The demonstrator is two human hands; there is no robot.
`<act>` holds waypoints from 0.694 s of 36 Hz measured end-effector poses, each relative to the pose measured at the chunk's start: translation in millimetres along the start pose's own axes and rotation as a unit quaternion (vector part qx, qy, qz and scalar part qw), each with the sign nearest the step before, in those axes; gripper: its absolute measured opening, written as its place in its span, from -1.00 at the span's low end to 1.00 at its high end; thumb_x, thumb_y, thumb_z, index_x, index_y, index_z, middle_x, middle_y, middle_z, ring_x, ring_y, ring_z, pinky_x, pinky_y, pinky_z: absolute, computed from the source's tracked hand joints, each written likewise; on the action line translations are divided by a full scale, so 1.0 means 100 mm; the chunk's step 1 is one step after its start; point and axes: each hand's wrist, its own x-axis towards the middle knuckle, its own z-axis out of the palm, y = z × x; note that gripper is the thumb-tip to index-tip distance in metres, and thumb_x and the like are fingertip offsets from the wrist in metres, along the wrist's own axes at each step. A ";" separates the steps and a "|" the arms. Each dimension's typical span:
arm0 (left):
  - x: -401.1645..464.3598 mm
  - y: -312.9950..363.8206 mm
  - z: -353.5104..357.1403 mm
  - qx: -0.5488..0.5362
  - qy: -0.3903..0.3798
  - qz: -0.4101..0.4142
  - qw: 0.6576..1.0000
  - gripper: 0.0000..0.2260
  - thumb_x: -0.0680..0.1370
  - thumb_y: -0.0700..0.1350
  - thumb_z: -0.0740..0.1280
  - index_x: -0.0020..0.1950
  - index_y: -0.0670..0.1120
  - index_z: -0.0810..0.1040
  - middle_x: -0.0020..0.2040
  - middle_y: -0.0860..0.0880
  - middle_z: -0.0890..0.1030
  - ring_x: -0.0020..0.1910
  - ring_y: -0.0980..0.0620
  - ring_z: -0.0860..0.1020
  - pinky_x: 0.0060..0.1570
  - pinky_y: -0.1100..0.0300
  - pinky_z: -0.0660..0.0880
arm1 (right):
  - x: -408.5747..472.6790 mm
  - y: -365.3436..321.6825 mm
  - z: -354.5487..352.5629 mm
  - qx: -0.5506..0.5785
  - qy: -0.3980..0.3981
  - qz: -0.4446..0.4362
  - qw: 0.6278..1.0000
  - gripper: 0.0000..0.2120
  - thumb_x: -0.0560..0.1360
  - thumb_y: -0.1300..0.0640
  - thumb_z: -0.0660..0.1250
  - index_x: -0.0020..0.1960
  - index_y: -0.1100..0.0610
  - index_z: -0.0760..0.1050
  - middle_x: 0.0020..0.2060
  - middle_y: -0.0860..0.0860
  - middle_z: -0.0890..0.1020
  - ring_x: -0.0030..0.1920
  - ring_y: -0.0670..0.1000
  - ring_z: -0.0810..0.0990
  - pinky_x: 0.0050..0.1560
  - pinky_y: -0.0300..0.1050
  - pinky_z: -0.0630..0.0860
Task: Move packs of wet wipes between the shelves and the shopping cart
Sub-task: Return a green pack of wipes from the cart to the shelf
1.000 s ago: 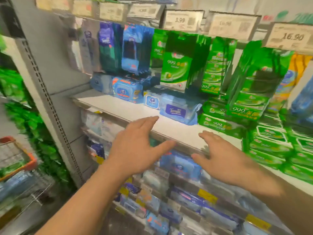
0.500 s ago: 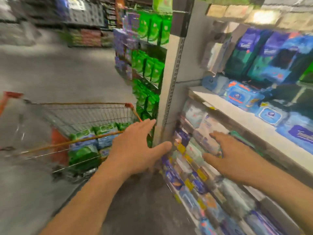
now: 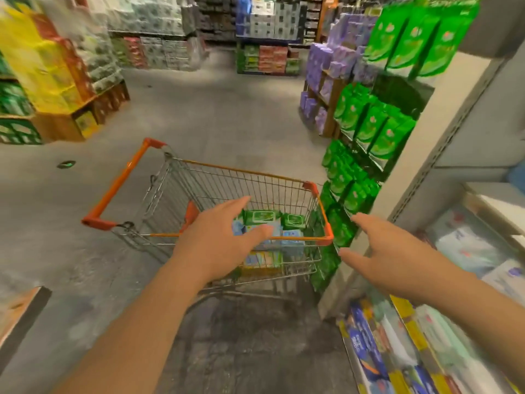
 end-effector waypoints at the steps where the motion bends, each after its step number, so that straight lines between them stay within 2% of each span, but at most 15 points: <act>1: 0.07 -0.02 -0.01 -0.005 0.005 -0.012 1.000 -0.05 0.31 0.59 0.04 0.64 0.22 0.17 0.63 0.14 0.24 0.58 0.04 0.26 0.51 -0.10 0.31 | 0.12 0.01 -0.01 0.004 -0.005 -0.006 1.000 -0.45 0.60 -0.20 0.24 0.51 -0.01 0.24 0.47 0.03 0.36 0.44 0.04 0.35 0.41 -0.09 0.29; 4: 0.25 -0.10 -0.01 -0.008 0.011 -0.045 0.999 -0.09 0.33 0.58 0.10 0.63 0.24 0.18 0.63 0.12 0.26 0.58 0.01 0.27 0.51 -0.14 0.30 | 0.53 0.10 0.03 -0.008 -0.020 -0.023 1.000 -0.23 0.55 -0.32 0.23 0.61 0.02 0.08 0.57 0.01 0.22 0.54 0.11 0.25 0.51 0.05 0.27; 6: 0.36 -0.15 -0.03 -0.010 0.019 -0.063 0.998 -0.14 0.37 0.55 0.15 0.63 0.25 0.19 0.62 0.11 0.28 0.56 0.00 0.29 0.50 -0.14 0.32 | 0.77 0.13 0.06 -0.008 -0.022 -0.034 0.999 -0.17 0.53 -0.35 0.23 0.63 0.02 0.03 0.60 0.00 0.16 0.57 0.10 0.20 0.53 0.09 0.25; 11: 0.59 -0.34 -0.08 -0.011 0.029 -0.101 0.994 -0.25 0.50 0.40 0.29 0.64 0.19 0.21 0.62 0.07 0.28 0.57 0.01 0.29 0.49 -0.03 0.29 | 1.20 0.04 0.07 -0.017 -0.037 -0.059 0.997 -0.20 0.55 -0.31 0.23 0.62 0.02 0.05 0.59 -0.02 0.19 0.55 0.07 0.25 0.51 0.04 0.28; 19: 1.12 -0.72 -0.15 -0.046 0.032 -0.152 0.987 -0.31 0.52 0.36 0.31 0.62 0.25 0.21 0.64 0.07 0.25 0.58 -0.01 0.26 0.49 0.01 0.24 | 1.99 -0.29 0.08 -0.036 -0.052 -0.089 0.994 -0.24 0.56 -0.27 0.24 0.62 0.05 0.09 0.59 0.00 0.22 0.54 0.04 0.25 0.48 -0.08 0.24; 25: 1.61 -1.15 -0.16 -0.083 0.054 -0.169 0.981 -0.29 0.50 0.37 0.34 0.61 0.27 0.23 0.61 0.10 0.29 0.57 0.00 0.28 0.49 -0.04 0.23 | 2.63 -0.65 0.16 -0.067 -0.076 -0.112 0.988 -0.27 0.57 -0.27 0.23 0.61 0.02 0.11 0.58 -0.04 0.23 0.55 0.01 0.24 0.49 -0.05 0.24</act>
